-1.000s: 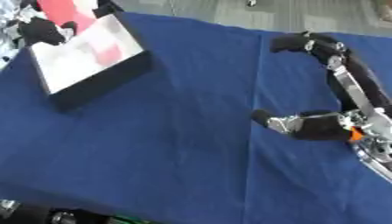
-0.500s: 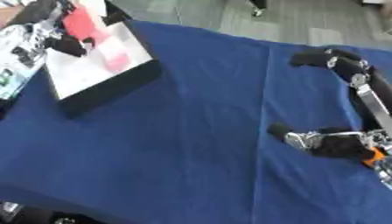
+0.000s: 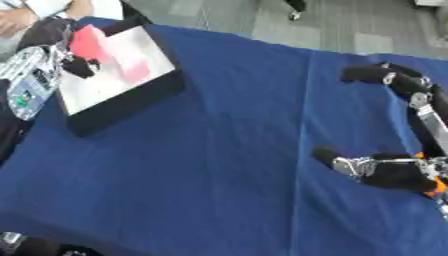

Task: Pick up the objects with one hand, pass them to the other hand, and then place them into the box on the other side of the table.

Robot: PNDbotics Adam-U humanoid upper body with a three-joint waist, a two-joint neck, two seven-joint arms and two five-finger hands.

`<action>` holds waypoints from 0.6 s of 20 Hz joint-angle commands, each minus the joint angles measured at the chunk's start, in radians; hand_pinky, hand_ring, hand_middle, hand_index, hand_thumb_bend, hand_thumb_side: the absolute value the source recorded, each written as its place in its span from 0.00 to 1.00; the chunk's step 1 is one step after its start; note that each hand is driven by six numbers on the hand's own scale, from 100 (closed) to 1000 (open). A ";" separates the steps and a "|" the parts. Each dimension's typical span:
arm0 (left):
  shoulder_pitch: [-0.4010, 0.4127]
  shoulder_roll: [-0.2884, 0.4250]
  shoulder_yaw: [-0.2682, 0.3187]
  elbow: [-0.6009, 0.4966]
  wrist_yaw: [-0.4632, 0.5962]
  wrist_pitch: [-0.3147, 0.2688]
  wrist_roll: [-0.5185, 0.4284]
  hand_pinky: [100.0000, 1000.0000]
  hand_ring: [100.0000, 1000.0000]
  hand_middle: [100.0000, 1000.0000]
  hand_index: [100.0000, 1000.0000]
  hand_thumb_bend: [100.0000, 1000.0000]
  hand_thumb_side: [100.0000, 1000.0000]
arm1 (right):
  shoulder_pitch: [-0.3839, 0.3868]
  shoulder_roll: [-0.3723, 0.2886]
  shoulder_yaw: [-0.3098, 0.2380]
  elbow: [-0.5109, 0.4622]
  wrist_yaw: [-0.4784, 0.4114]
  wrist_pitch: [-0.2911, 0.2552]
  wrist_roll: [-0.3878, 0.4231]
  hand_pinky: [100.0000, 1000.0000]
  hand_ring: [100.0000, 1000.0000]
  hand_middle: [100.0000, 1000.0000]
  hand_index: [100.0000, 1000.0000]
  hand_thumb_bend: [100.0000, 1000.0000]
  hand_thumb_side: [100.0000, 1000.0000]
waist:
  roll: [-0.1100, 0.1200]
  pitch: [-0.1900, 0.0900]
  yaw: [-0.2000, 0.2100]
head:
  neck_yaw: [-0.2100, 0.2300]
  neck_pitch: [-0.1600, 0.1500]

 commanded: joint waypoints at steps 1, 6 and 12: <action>-0.023 0.025 0.017 0.002 -0.058 0.016 -0.023 0.93 0.89 0.82 0.91 0.54 0.39 | -0.007 -0.024 -0.017 -0.015 -0.004 -0.001 -0.004 0.81 0.80 0.66 0.79 0.56 0.05 | -0.009 -0.001 0.000 | -0.006 0.011; -0.023 0.025 0.020 0.000 -0.113 0.028 -0.084 1.00 0.92 0.82 0.92 0.75 0.61 | -0.002 -0.023 -0.018 -0.015 -0.005 0.001 -0.006 0.81 0.80 0.66 0.79 0.55 0.05 | -0.009 -0.001 0.001 | -0.009 0.017; -0.024 0.026 0.034 -0.018 -0.144 0.034 -0.114 1.00 0.91 0.80 0.91 0.61 0.48 | 0.002 -0.024 -0.023 -0.015 -0.008 0.005 -0.010 0.81 0.80 0.66 0.79 0.55 0.05 | -0.008 -0.004 0.004 | -0.018 0.024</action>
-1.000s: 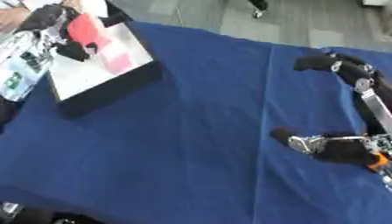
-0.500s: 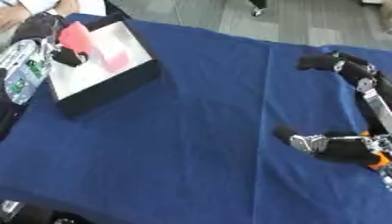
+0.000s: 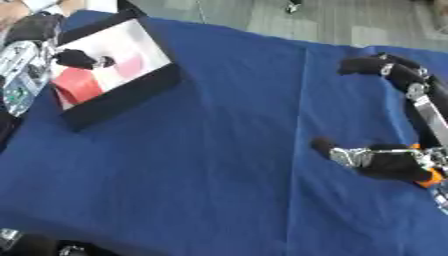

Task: Pick up the objects with one hand, pass them to the other hand, and then place them into the box on the other side of the table.

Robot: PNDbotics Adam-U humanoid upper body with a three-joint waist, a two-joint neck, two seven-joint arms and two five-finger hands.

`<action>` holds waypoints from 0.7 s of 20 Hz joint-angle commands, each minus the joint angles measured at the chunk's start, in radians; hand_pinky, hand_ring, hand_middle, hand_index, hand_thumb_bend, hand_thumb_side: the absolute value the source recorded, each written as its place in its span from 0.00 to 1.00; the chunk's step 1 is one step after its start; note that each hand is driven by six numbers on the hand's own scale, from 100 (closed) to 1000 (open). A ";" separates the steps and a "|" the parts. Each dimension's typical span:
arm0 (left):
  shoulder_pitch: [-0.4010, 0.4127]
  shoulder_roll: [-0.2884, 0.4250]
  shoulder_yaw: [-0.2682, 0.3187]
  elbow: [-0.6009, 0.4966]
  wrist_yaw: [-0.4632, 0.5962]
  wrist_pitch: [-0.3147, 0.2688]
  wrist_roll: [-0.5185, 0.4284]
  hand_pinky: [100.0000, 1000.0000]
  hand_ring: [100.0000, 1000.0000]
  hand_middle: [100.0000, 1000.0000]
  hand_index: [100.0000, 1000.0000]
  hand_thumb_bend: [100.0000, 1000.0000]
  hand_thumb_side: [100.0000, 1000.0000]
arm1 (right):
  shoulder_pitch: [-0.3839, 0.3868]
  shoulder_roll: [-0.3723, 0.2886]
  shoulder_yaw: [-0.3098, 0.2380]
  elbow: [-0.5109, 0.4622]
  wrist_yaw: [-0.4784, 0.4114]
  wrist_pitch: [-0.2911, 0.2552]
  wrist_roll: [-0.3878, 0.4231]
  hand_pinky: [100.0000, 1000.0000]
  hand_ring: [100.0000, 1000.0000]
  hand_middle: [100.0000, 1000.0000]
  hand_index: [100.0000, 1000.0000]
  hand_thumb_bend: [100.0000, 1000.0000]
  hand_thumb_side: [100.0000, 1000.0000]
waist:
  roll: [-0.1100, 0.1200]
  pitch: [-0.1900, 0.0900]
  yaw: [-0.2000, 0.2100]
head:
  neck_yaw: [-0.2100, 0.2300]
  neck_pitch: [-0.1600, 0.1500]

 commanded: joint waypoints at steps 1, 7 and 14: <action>-0.026 0.026 0.026 -0.030 -0.003 0.010 -0.001 1.00 0.90 0.79 0.91 0.51 0.41 | -0.006 -0.026 -0.019 -0.015 -0.008 0.001 -0.006 0.81 0.80 0.66 0.79 0.55 0.05 | -0.008 -0.006 0.002 | -0.008 0.010; 0.005 0.062 0.033 -0.231 0.201 0.061 0.162 0.94 0.68 0.71 0.79 0.00 0.40 | 0.006 -0.063 -0.069 -0.015 -0.021 0.004 0.030 0.82 0.80 0.67 0.79 0.57 0.09 | -0.007 -0.016 0.002 | -0.069 0.030; 0.079 0.128 0.017 -0.498 0.555 0.018 0.265 0.93 0.70 0.70 0.82 0.00 0.66 | 0.052 -0.146 -0.188 -0.015 -0.077 0.088 0.262 0.83 0.81 0.68 0.79 0.59 0.13 | -0.011 -0.025 -0.004 | -0.147 0.049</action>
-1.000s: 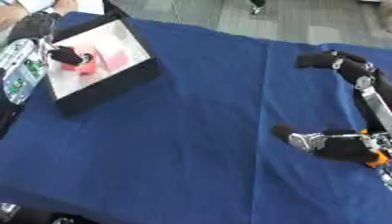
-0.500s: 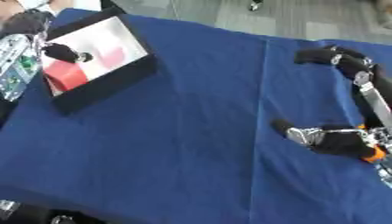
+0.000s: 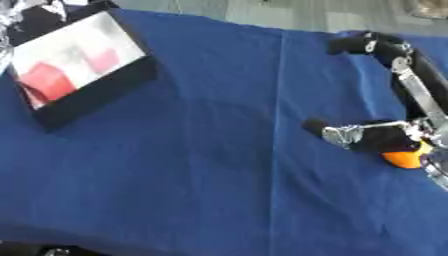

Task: Pick up the objects with one hand, pass them to the other hand, and then place them into the box on the other side of the table.

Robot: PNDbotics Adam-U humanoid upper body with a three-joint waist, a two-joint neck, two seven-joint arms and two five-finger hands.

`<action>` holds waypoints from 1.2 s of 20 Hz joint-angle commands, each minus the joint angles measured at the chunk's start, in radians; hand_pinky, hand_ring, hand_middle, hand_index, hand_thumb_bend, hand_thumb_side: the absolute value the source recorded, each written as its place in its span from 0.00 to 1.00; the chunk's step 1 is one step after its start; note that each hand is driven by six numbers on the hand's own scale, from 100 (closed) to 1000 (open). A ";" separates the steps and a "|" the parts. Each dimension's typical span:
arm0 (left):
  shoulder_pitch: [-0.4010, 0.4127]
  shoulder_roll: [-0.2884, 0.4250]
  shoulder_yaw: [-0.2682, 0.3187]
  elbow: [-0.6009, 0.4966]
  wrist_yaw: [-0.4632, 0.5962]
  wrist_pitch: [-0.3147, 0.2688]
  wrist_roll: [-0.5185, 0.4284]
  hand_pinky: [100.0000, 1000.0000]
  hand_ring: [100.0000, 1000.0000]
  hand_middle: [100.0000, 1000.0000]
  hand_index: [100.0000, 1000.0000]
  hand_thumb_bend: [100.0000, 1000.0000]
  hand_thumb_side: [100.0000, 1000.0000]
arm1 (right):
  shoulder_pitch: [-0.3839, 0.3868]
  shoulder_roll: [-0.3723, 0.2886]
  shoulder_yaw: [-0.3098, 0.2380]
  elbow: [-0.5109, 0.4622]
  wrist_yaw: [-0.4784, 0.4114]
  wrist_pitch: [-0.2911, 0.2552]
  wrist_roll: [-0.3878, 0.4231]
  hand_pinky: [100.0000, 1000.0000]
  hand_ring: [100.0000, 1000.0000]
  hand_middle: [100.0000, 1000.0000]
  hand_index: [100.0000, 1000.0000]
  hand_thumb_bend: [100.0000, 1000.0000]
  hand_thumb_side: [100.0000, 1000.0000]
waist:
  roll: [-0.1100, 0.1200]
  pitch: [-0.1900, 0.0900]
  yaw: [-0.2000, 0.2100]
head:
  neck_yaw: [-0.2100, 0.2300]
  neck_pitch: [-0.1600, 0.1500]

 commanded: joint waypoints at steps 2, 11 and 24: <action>0.023 0.065 0.014 -0.123 0.162 -0.035 0.062 0.93 0.71 0.70 0.82 0.00 0.68 | 0.015 -0.089 -0.107 -0.015 -0.060 0.018 0.141 0.84 0.82 0.69 0.79 0.59 0.12 | -0.013 -0.026 -0.004 | -0.034 0.007; 0.073 0.076 0.025 -0.201 0.309 -0.040 0.157 0.97 0.74 0.73 0.83 0.00 0.75 | 0.104 -0.256 -0.256 -0.015 -0.104 -0.053 0.483 0.89 0.87 0.76 0.82 0.56 0.10 | -0.019 -0.026 -0.002 | -0.091 0.007; 0.066 0.062 0.019 -0.232 0.326 -0.034 0.165 0.97 0.72 0.71 0.81 0.00 0.74 | 0.157 -0.349 -0.297 -0.015 0.055 0.043 0.542 0.91 0.86 0.77 0.82 0.52 0.08 | -0.019 -0.012 0.014 | -0.139 -0.002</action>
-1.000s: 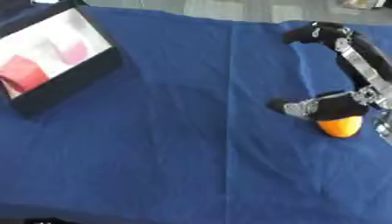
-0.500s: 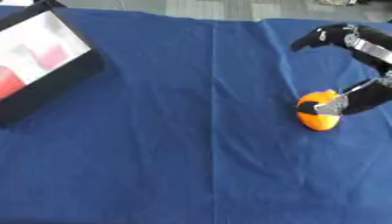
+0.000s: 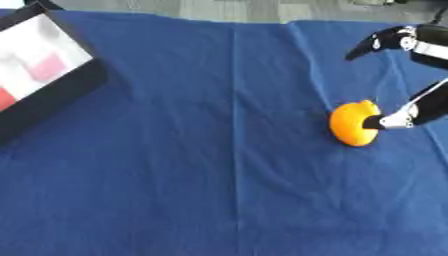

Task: Pick up the objects with one hand, pass them to the other hand, and then place them into the box on the other side of the table.

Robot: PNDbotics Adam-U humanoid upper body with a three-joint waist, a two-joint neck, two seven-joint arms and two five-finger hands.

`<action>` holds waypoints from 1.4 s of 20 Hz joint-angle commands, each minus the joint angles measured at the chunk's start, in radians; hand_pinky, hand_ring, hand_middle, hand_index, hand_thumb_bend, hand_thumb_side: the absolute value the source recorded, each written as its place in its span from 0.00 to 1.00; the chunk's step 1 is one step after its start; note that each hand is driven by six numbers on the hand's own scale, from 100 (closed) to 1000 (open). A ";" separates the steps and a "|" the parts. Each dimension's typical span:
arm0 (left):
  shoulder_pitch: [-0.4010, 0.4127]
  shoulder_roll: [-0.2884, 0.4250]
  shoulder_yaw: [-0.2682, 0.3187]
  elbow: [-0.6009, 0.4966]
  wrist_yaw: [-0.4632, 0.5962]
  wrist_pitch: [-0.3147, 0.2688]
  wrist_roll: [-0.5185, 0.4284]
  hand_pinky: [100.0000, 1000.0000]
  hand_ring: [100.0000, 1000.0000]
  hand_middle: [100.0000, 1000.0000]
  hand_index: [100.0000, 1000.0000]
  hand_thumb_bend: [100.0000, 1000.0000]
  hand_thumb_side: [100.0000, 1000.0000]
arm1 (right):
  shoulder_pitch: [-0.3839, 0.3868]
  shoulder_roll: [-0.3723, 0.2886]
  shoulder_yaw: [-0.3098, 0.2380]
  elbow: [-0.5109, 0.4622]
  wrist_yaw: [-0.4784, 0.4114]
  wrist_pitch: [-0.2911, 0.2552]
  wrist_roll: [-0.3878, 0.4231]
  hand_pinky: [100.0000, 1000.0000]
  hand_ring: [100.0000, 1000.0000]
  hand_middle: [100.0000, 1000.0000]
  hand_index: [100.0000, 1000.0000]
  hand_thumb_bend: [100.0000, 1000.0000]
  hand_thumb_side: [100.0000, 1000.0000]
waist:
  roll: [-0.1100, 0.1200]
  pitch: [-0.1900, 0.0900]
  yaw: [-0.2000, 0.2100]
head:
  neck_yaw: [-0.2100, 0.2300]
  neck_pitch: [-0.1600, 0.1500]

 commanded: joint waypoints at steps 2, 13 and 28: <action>-0.017 0.024 0.011 -0.032 0.020 -0.004 0.017 0.97 0.72 0.71 0.81 0.00 0.73 | -0.001 -0.036 -0.016 -0.010 0.049 0.041 -0.022 0.90 0.85 0.76 0.81 0.51 0.07 | -0.006 -0.009 0.004 | -0.016 -0.008; -0.015 0.020 0.006 -0.106 0.054 -0.002 0.036 0.97 0.71 0.69 0.80 0.00 0.71 | 0.032 -0.007 0.004 -0.010 0.165 0.158 -0.003 0.91 0.84 0.75 0.78 0.46 0.04 | 0.001 0.016 0.028 | -0.043 -0.038; -0.006 0.020 0.006 -0.109 0.049 0.018 0.035 0.97 0.71 0.69 0.79 0.00 0.70 | 0.072 -0.001 -0.001 -0.010 0.338 0.222 0.114 0.92 0.84 0.76 0.79 0.43 0.03 | 0.005 0.030 0.029 | -0.041 -0.040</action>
